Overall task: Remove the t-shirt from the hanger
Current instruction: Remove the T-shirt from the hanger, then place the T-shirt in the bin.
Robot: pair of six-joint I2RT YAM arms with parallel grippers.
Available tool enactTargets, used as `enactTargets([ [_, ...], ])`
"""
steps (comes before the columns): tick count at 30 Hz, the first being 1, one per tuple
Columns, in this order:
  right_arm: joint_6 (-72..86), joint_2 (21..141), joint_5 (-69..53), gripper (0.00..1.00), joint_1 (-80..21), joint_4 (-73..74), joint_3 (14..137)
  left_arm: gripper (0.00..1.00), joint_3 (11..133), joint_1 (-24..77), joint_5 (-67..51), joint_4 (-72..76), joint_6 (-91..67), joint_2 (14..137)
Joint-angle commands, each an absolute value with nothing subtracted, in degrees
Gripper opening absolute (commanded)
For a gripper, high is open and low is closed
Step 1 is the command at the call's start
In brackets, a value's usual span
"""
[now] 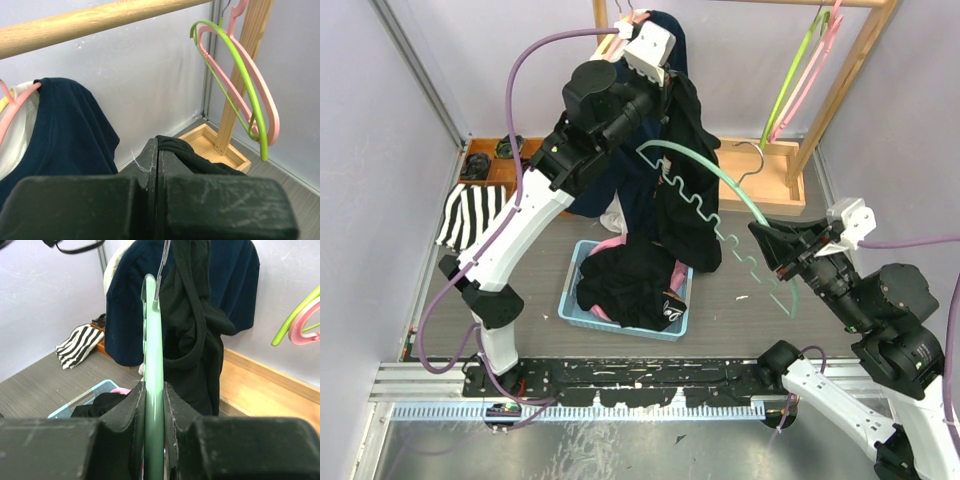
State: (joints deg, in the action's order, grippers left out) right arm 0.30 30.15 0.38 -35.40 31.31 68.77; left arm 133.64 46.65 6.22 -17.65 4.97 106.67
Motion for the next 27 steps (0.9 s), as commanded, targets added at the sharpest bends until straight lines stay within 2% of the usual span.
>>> enactTargets([
  [1, 0.09, 27.74, 1.27, 0.01, -35.37, 23.58, 71.41, 0.0, 133.51, 46.69, 10.3, -17.26, 6.41, 104.44],
  [7, -0.88, 25.19, 7.82, 0.01, -35.4, 24.83, 73.59, 0.0, 126.47, 46.71, 13.85, -15.5, 7.3, 101.63],
  [14, -1.09, 22.39, 14.06, 0.01, -35.45, 25.48, 75.21, 0.0, 126.51, 46.72, 15.81, -17.36, 8.05, 101.68],
  [21, -0.71, 22.42, 29.73, 0.01, -35.41, 25.66, 74.77, 0.0, 129.11, 46.78, 11.15, -19.38, 4.54, 98.39],
  [27, -0.27, 23.73, 31.77, 0.01, -35.41, 25.13, 72.63, 0.0, 129.27, 47.7, 9.39, -17.15, 3.96, 91.9],
])
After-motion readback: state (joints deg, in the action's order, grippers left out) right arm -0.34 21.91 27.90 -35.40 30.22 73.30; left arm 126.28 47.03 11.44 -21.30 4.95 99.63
